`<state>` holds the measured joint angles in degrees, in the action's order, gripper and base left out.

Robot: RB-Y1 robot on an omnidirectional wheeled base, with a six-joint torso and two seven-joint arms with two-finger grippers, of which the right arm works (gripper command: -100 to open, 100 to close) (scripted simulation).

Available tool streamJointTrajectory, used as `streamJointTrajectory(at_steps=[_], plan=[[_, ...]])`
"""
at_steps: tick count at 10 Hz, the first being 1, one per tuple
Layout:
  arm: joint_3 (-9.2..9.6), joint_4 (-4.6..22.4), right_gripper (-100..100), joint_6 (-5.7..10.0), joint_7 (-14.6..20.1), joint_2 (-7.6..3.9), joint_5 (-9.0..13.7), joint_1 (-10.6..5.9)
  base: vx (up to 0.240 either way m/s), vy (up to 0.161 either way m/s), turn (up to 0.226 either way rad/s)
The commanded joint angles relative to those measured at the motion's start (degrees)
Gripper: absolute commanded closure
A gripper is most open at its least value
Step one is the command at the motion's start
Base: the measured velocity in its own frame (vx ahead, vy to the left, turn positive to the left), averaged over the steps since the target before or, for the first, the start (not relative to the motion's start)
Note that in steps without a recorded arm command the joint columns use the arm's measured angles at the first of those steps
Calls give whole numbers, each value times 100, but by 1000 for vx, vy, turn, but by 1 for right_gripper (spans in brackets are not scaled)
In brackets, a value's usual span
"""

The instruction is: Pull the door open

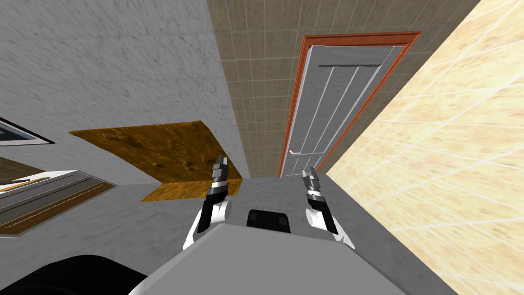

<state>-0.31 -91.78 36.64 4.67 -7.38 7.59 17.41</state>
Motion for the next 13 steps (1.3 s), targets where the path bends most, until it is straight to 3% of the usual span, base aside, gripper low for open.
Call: streamJointTrajectory(at_steps=[1, 8, 9, 13], plan=[[21, 286, -100, 71, 15, -55, 26, -112, 87, -66, 77], [131, 1436, -100, 304, 62, -247, 127, -511, 86, -70, 67], [131, 1436, -100, 304, 62, -247, 127, -511, 54, -39, 27], [192, 2065, -100, 433, 89, -347, 183, -733, 74, -58, 60]])
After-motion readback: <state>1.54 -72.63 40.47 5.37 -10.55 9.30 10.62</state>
